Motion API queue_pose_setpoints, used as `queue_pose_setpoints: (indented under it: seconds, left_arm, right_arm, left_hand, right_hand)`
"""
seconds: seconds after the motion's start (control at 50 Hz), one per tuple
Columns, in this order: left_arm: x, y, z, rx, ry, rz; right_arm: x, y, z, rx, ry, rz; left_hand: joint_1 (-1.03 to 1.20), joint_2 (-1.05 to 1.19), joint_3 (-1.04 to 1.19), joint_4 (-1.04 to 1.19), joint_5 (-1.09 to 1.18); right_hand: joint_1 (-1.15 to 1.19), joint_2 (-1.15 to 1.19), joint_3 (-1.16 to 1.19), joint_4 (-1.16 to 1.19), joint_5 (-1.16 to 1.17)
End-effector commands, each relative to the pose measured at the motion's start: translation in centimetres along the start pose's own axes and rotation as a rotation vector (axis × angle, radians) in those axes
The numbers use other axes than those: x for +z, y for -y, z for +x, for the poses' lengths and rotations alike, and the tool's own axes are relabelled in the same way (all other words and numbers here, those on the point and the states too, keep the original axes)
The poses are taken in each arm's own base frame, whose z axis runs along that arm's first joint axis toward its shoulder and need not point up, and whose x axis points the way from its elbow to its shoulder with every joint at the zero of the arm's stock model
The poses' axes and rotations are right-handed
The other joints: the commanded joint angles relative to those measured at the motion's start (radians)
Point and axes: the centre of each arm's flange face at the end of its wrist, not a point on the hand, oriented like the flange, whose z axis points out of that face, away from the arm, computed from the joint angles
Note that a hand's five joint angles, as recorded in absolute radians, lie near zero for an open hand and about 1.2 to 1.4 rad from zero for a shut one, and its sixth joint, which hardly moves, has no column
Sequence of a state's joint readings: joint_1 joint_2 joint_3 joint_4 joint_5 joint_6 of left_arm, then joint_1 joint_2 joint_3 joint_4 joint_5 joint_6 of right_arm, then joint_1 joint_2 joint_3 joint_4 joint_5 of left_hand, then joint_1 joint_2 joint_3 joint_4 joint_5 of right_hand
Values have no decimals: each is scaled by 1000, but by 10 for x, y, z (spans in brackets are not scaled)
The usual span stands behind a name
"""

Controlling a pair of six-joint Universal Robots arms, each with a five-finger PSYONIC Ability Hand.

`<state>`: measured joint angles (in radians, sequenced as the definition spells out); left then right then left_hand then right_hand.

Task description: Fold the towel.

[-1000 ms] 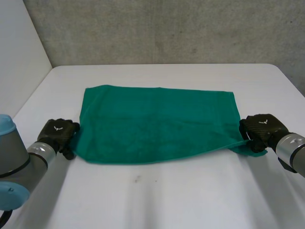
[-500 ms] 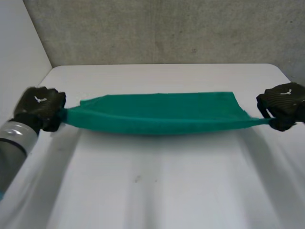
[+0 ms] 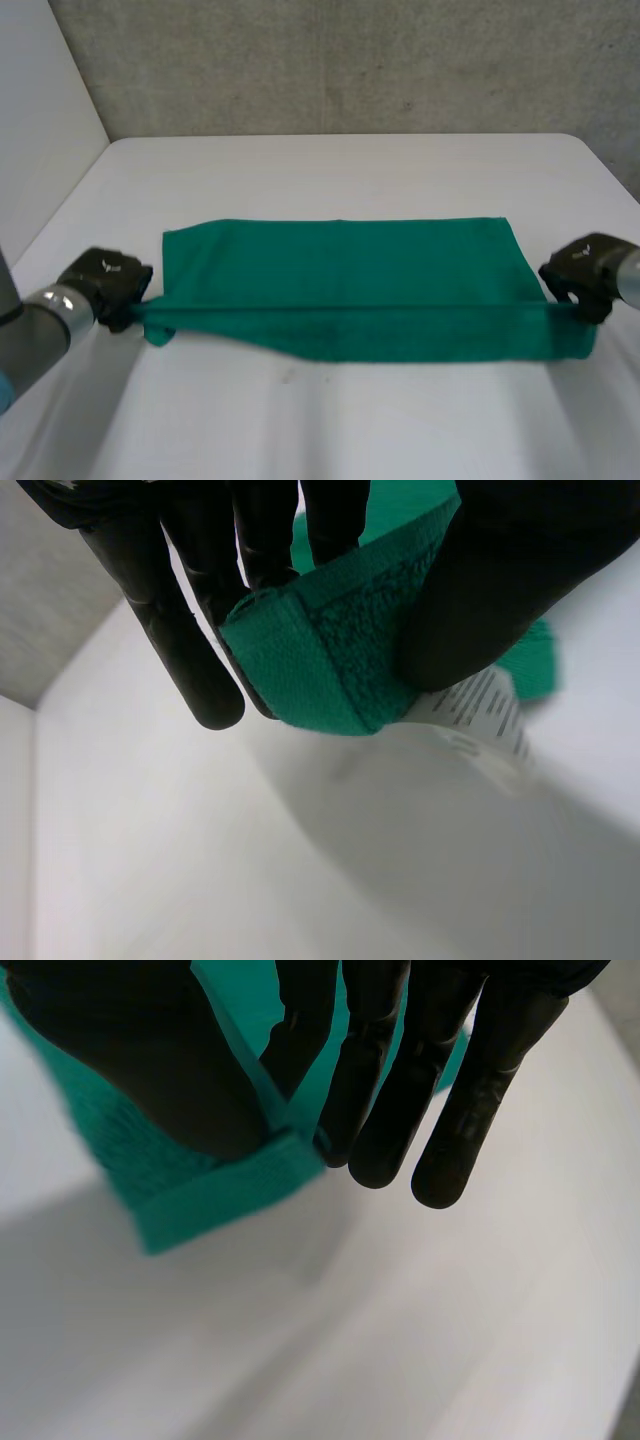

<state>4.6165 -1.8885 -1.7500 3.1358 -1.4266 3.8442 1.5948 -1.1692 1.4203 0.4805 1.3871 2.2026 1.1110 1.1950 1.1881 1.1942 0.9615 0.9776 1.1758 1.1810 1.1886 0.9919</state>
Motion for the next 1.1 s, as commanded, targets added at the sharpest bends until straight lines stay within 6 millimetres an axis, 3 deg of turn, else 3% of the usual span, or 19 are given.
queue_pose_setpoints:
  seconds: [0.02,0.06,0.12,0.14,0.22,0.26,0.34,0.36,0.4,0.44,0.5,0.52,0.56,0.6,0.66,0.68,0.76,0.92,1.1]
  left_arm:
    - [23,78,-43,88,191,221]
    - [11,140,-74,95,350,430]
    - [-6,181,-95,75,468,605]
    - [-21,201,-109,51,539,710]
    - [-48,221,-125,-19,602,864]
    - [-48,215,-123,-45,580,850]
    - [-40,198,-114,-75,534,798]
    - [-24,169,-96,-95,467,700]
    - [-21,160,-90,-99,450,672]
    - [-12,128,-71,-105,397,579]
    - [-10,119,-66,-106,382,555]
    - [0,90,-50,-105,328,501]
    - [2,83,-46,-103,311,495]
    - [14,55,-27,-102,253,456]
    - [23,39,-13,-103,216,423]
    - [32,19,2,-105,174,370]
    - [38,-1,18,-117,124,300]
    - [27,-11,27,-105,65,216]
    - [15,-9,24,-87,40,170]
  right_arm:
    - [-4,90,53,15,-316,343]
    - [-24,126,88,84,-463,537]
    - [-58,155,120,146,-599,737]
    - [-86,169,132,170,-663,852]
    - [-133,179,134,193,-689,976]
    - [-130,175,126,195,-645,958]
    - [-98,153,97,191,-505,862]
    - [-86,143,85,194,-458,825]
    - [-77,134,76,196,-423,790]
    - [-63,117,62,210,-371,727]
    - [-48,97,49,232,-325,654]
    - [-40,86,39,238,-292,616]
    - [-31,76,26,242,-247,581]
    - [-15,60,7,250,-178,533]
    - [8,40,-13,272,-103,460]
    - [21,28,-22,292,-71,410]
    - [37,10,-36,317,-18,343]
    - [33,10,-25,324,-46,355]
    - [30,4,-5,344,-102,352]
  left_hand:
    - [285,201,208,202,260]
    - [285,201,208,202,260]
    - [285,201,208,202,260]
    - [285,201,208,202,260]
    - [285,201,208,202,260]
    - [285,201,208,202,260]
    - [285,201,208,202,260]
    - [285,201,208,202,260]
    - [285,201,208,202,260]
    - [285,201,208,202,260]
    - [285,201,208,202,260]
    - [285,201,208,202,260]
    - [285,201,208,202,260]
    - [277,193,200,194,252]
    - [265,181,188,182,240]
    - [224,140,147,141,199]
    - [107,23,30,24,82]
    - [-436,-520,-513,-519,-461]
    - [-504,-588,-581,-587,-529]
  right_hand:
    - [419,220,215,208,230]
    - [419,220,215,208,230]
    - [419,220,215,208,230]
    - [419,220,215,208,230]
    - [419,220,215,208,230]
    - [419,220,215,208,230]
    - [419,220,215,208,230]
    - [419,220,215,208,230]
    - [419,220,215,208,230]
    - [419,220,215,208,230]
    - [419,220,215,208,230]
    - [419,220,215,208,230]
    - [419,220,215,208,230]
    - [419,220,215,208,230]
    - [419,220,215,208,230]
    - [419,220,215,208,230]
    - [419,220,215,208,230]
    - [419,220,215,208,230]
    - [419,220,215,208,230]
